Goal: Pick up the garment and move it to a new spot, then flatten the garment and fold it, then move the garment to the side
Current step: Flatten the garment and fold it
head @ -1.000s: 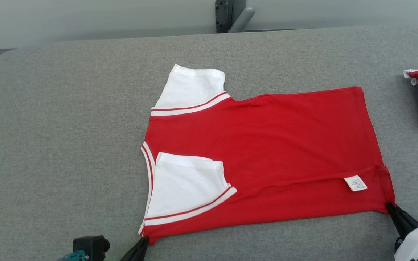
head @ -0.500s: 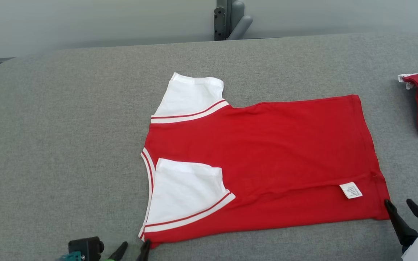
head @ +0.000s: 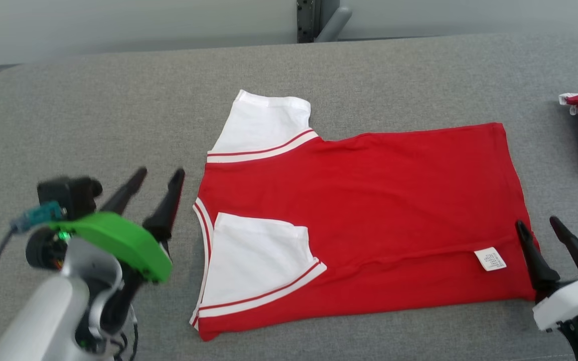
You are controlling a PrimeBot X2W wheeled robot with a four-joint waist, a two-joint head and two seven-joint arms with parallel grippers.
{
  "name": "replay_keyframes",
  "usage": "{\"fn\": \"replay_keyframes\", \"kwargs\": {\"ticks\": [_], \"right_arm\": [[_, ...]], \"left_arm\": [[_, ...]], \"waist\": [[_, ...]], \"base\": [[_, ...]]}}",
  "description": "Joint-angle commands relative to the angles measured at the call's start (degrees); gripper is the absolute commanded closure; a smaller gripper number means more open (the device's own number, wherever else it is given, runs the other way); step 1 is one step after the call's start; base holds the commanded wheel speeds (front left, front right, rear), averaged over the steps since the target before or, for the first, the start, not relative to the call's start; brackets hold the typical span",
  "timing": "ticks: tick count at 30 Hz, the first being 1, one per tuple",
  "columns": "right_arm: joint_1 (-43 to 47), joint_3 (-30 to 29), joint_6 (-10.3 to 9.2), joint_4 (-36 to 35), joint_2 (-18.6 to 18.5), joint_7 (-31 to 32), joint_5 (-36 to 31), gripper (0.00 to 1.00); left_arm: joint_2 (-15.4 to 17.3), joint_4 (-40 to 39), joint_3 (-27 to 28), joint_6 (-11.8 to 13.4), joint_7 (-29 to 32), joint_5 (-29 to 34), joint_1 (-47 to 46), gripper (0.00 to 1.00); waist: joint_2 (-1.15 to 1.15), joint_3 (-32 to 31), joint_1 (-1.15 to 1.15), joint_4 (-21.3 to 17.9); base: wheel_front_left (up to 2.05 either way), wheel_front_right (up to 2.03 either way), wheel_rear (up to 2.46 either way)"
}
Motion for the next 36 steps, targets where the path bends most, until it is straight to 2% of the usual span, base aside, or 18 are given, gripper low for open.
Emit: {"fn": "replay_keyframes", "kwargs": {"ticks": [1, 6, 12, 20, 27, 36], "right_arm": [[-2.14, -1.16, -0.09, -0.96, 1.12, -0.24, -2.24, 0.0], [-6.65, -2.9, -0.08, -2.68, 4.54, -0.25, -7.63, 0.0], [-12.29, -2.65, -0.09, -4.29, 8.18, -0.25, -11.42, 0.0], [-14.67, -2.74, -0.09, -4.58, 10.33, -0.25, -13.03, 0.0], [-14.95, -3.25, -0.08, -5.92, 11.89, -0.25, -13.21, 0.0], [-14.54, -3.38, -0.09, -6.26, 13.46, -0.26, -12.95, 0.0]], "left_arm": [[0.26, 2.21, 0.46, -1.04, 1.61, 0.29, -6.42, 0.0], [-2.23, 11.89, 1.16, -4.48, 6.85, -3.14, -21.94, 0.0], [-3.05, 24.67, -1.92, -9.78, 16.04, -3.47, -38.44, 0.0], [-2.75, 36.99, -6.7, -12.99, 20.83, 0.67, -49.21, 0.0], [-1.99, 46.59, -10.28, -14.66, 20.9, 3.57, -53.94, 0.0], [0.61, 52.22, -13.47, -15.42, 21.1, 5.21, -56.53, 0.0]], "waist": [[0.0, 2.85, 0.0, -0.14], [0.0, 7.32, 0.0, -1.19], [0.0, 13.95, 0.0, -4.09], [0.0, 17.58, 0.0, -8.15], [0.0, 19.87, 0.0, -12.84], [0.0, 21.21, 0.0, -16.75]], "base": [[0.0, 0.0, 0.0], [0.0, 0.0, 0.0], [0.0, 0.0, 0.0], [0.0, 0.0, 0.0], [0.0, 0.0, 0.0], [0.0, 0.0, 0.0]]}}
